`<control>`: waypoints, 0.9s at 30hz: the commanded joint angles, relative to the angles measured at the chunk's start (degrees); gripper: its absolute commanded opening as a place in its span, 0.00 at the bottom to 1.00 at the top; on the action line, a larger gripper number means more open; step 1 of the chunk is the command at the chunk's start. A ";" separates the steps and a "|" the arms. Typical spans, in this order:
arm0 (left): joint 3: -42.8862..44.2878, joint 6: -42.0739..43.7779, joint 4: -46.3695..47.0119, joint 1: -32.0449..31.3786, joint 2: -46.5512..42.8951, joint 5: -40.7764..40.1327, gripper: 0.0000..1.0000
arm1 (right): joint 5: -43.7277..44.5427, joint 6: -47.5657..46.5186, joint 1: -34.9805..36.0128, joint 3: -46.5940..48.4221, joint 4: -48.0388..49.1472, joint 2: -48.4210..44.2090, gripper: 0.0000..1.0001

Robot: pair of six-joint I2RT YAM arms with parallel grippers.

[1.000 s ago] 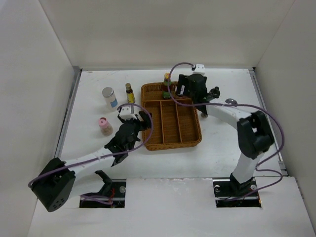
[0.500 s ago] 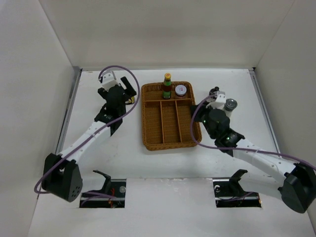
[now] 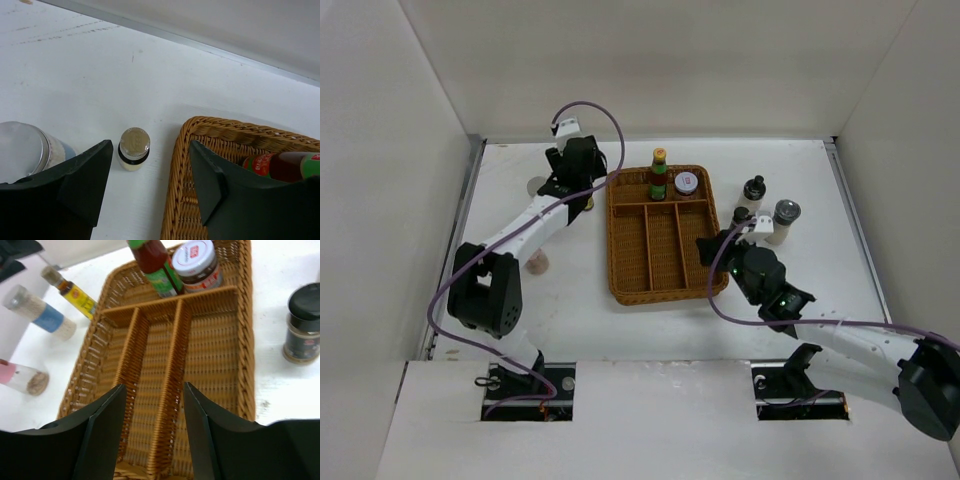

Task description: Organize the condiment bottles

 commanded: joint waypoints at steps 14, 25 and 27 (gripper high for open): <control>7.07 1.78 -1.77 0.87 9.02 -3.59 0.31 | -0.55 0.50 0.41 -0.98 7.14 -0.44 0.63; 6.37 4.14 0.86 -3.17 -6.00 -4.82 0.14 | -0.37 0.58 0.24 -0.98 7.32 0.27 0.63; 7.51 4.85 1.30 -4.84 -7.24 -4.03 0.15 | -0.46 0.76 0.15 -0.98 7.32 0.35 0.63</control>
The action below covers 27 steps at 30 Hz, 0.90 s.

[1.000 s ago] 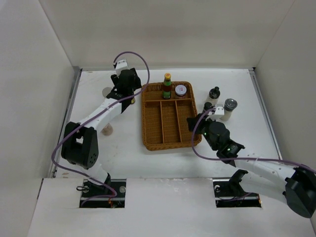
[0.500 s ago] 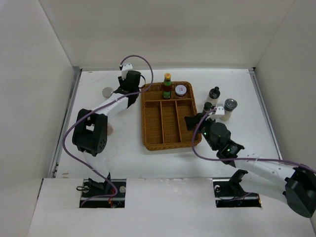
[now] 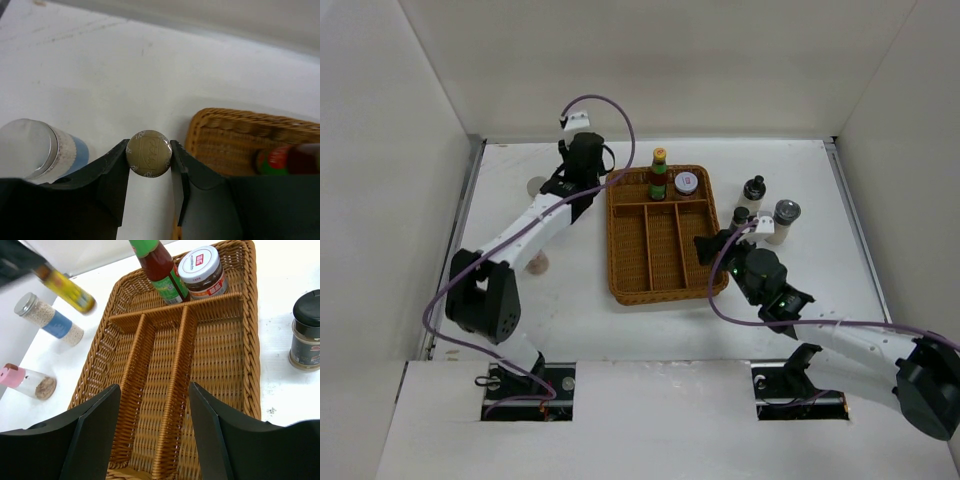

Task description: Organize the condiment bottles

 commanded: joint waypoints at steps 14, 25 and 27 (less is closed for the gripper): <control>14.04 1.40 9.11 -7.34 5.92 3.97 0.15 | 0.44 0.19 -0.01 -0.55 3.16 -1.47 0.64; 8.51 1.22 14.39 -8.74 12.78 3.36 0.21 | 0.44 0.36 -0.18 -0.72 3.25 -1.56 0.64; 7.10 1.31 15.35 -9.18 13.22 1.87 0.25 | 0.44 0.36 -0.18 -0.64 3.16 -1.47 0.64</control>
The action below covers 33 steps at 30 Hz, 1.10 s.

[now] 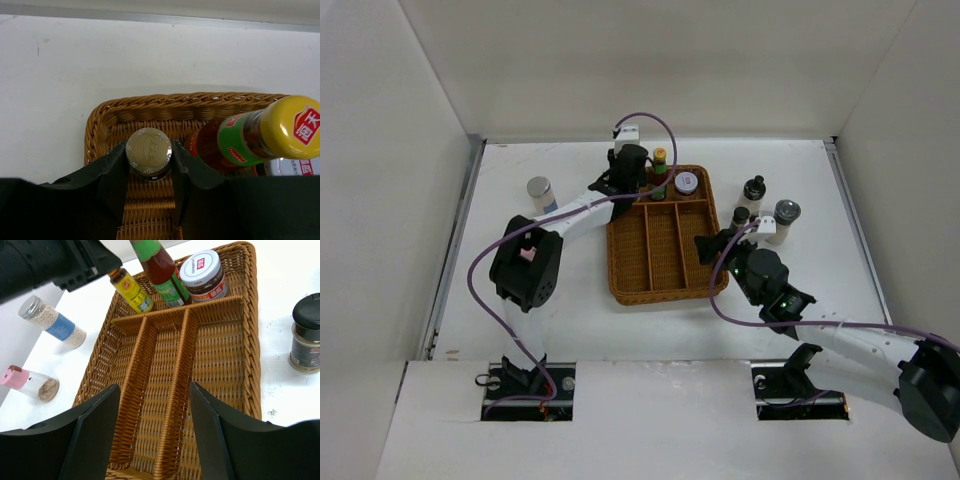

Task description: Organize the condiment bottles

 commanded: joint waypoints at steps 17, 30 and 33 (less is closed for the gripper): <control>-6.59 3.13 11.25 -2.42 -9.19 -6.09 0.83 | 0.68 0.01 -0.34 -0.70 2.72 -1.49 0.66; -25.32 0.59 3.97 8.82 -33.72 -11.72 0.88 | 0.68 -0.07 -0.34 -0.26 2.72 -0.62 0.69; -25.23 -0.11 -0.52 12.25 -32.50 -9.79 0.88 | -0.37 0.19 -0.34 0.00 3.07 0.26 0.72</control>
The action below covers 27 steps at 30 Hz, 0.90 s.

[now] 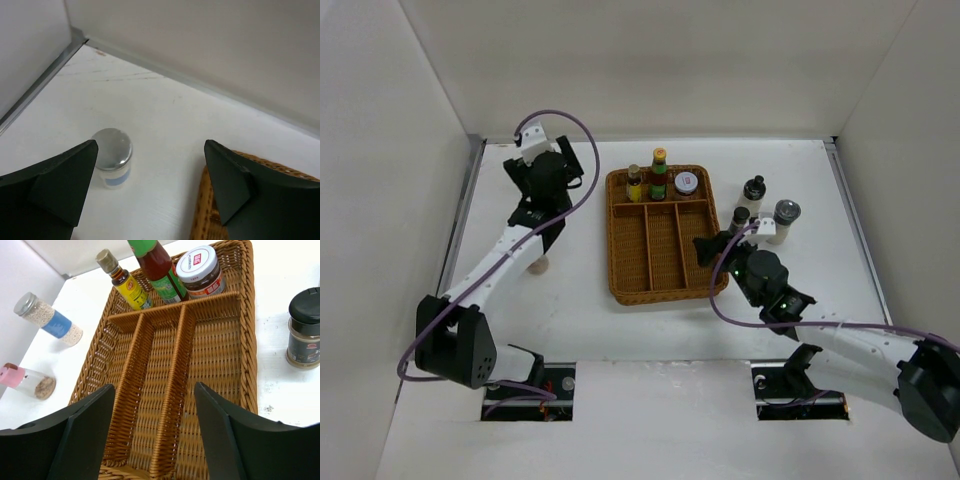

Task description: Organize the condiment bottles

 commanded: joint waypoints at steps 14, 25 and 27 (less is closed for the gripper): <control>-1.19 -4.74 -1.01 9.43 12.43 1.21 0.87 | -1.17 -0.34 0.83 1.82 2.92 2.53 0.79; 0.14 -3.95 2.41 9.97 12.28 3.51 0.32 | -1.17 -0.51 0.92 1.82 2.92 2.52 0.80; -0.65 -3.43 2.68 8.30 7.98 2.19 0.31 | -1.08 -0.52 0.92 1.74 3.35 2.70 0.80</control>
